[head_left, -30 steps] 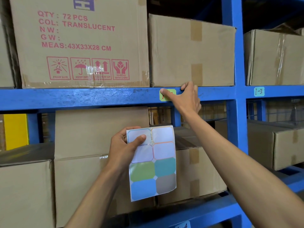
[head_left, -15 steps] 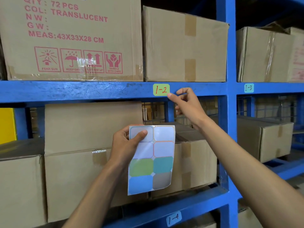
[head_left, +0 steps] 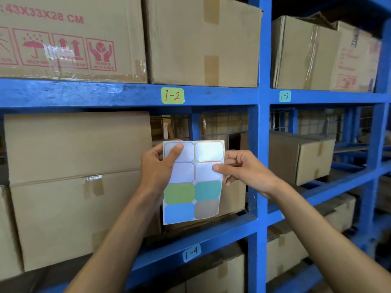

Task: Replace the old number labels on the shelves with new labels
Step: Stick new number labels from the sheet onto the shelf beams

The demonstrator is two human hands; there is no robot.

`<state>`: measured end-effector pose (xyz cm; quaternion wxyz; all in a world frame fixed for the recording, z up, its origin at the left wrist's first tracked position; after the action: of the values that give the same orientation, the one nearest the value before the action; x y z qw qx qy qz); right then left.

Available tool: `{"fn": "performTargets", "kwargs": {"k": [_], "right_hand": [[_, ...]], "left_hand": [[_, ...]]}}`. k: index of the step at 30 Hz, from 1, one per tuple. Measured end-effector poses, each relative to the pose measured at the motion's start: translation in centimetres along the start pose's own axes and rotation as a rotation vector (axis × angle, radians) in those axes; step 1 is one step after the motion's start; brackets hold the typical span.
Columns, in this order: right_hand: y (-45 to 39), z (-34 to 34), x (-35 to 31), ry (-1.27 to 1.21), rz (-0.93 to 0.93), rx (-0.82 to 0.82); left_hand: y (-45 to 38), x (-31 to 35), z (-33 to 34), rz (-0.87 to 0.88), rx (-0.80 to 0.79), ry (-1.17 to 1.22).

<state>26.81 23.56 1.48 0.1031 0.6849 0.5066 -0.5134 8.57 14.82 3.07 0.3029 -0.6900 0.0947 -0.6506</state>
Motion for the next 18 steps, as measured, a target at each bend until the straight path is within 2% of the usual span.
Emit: {"fn": "performTargets", "kwargs": {"k": [3, 6, 8, 15, 18], "right_hand": [[3.2, -0.9, 1.2, -0.05, -0.001, 0.106], [7.7, -2.4, 2.9, -0.129, 0.003, 0.263], [11.1, -3.2, 4.6, -0.145, 0.052, 0.359], [25.5, -4.5, 10.4, -0.24, 0.328, 0.462], [32.7, -5.6, 11.6, -0.228, 0.428, 0.586]], "left_hand": [[1.2, -1.6, 2.5, -0.037, -0.094, 0.029], [3.5, -5.0, 6.8, -0.136, -0.363, 0.059], [5.1, -7.4, 9.5, -0.194, -0.48, 0.042], [10.2, -12.9, 20.2, -0.282, -0.6, 0.031], [13.0, -14.6, 26.6, -0.325, -0.703, 0.03]]}}
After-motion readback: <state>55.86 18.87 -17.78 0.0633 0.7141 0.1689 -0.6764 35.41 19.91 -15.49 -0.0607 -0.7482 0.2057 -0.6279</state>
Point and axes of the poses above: each hand's wrist, its own y-axis away from the middle knuckle, its own z-axis out of the palm, x = y × z, the point moved 9 cm from there along -y, towards the middle knuckle, and after that the axes turned 15 degrees about -x, right-handed, at the moved point
